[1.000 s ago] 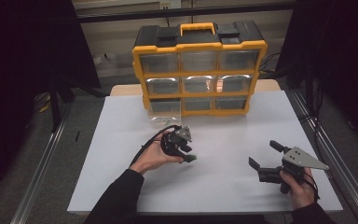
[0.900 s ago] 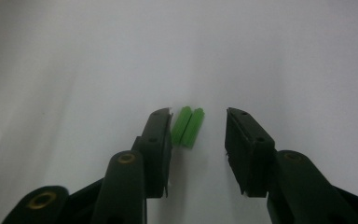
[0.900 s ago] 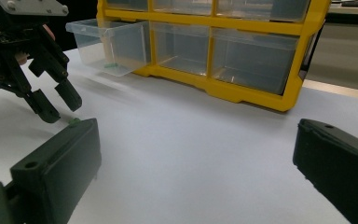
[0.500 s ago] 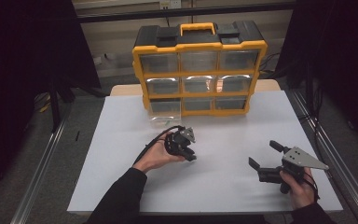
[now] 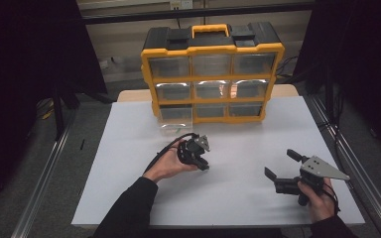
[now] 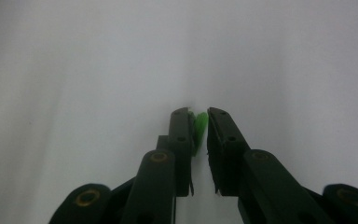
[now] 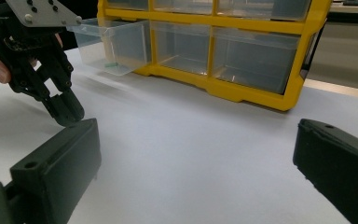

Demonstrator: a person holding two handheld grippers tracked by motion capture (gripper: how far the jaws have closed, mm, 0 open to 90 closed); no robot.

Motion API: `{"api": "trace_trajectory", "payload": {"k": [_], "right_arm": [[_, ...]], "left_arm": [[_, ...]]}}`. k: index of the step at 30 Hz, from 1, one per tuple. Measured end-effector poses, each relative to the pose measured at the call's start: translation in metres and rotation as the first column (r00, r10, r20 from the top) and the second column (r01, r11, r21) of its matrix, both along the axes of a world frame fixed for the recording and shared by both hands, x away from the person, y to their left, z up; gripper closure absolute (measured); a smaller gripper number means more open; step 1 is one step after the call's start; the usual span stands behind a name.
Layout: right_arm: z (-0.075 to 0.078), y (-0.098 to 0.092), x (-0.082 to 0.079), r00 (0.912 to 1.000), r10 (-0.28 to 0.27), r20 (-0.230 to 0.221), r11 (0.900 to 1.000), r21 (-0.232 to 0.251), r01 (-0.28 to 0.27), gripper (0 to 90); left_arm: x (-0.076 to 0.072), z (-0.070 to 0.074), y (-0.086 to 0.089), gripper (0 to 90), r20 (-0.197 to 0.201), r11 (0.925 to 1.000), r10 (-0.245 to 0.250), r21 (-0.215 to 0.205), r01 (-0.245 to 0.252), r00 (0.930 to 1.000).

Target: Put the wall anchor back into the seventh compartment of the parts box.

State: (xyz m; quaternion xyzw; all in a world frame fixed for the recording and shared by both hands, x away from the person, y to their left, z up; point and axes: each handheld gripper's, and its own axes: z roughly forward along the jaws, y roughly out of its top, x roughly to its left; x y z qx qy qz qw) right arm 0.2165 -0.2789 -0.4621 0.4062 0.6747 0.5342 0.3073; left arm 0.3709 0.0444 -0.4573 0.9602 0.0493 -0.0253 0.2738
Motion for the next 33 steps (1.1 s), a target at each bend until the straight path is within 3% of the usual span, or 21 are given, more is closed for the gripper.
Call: {"api": "trace_trajectory", "payload": {"k": [6,11,15,16,23,24,28,32,33], "right_arm": [[-0.0001,-0.0001,0.0001,1.0000,0.000,0.000,1.000,-0.001,0.000,0.7],[-0.0001,-0.0001,0.0001,1.0000,0.001,0.001,1.000,-0.002,-0.001,0.7],[-0.0001,-0.0001,0.0001,1.0000,0.000,0.001,1.000,-0.002,0.000,0.7],[-0.0001,-0.0001,0.0001,1.0000,0.000,0.001,1.000,-0.001,0.000,0.7],[-0.0001,0.0000,0.0002,1.0000,0.000,0.001,1.000,-0.003,0.000,0.7],[-0.0001,0.0000,0.0002,1.0000,0.000,0.001,1.000,-0.003,0.000,0.7],[-0.0001,0.0001,0.0001,1.0000,0.001,0.003,1.000,-0.004,-0.001,0.7],[-0.0001,-0.0001,0.0000,1.0000,0.000,0.001,1.000,-0.002,0.000,0.7],[-0.0001,-0.0001,0.0001,1.0000,0.000,0.001,1.000,-0.002,0.000,0.7]], "left_arm": [[0.0004,0.0024,0.0005,80.2,-0.015,0.9996,-0.020,0.021,0.021,0.9997],[0.0002,0.0000,-0.0001,80.1,-0.008,1.0000,-0.002,0.007,0.002,1.0000],[0.0001,-0.0022,-0.0016,79.7,-0.006,0.9995,-0.006,0.032,0.006,1.0000],[0.0001,-0.0024,-0.0017,79.7,-0.017,0.9998,-0.002,0.020,0.002,0.9998],[0.0002,-0.0023,-0.0030,80.1,0.008,0.9992,-0.013,0.037,0.013,0.9999],[0.0000,-0.0020,-0.0030,80.6,-0.016,0.9993,-0.014,0.036,0.014,0.9998],[-0.0001,-0.0036,-0.0028,84.4,-0.022,0.9998,-0.009,0.019,0.009,0.9997],[0.0007,-0.0026,-0.0026,84.6,-0.031,0.9995,-0.012,0.030,0.013,0.9994],[0.0000,-0.0037,-0.0026,84.6,-0.030,0.9999,0.006,0.016,-0.005,0.9995]]}}
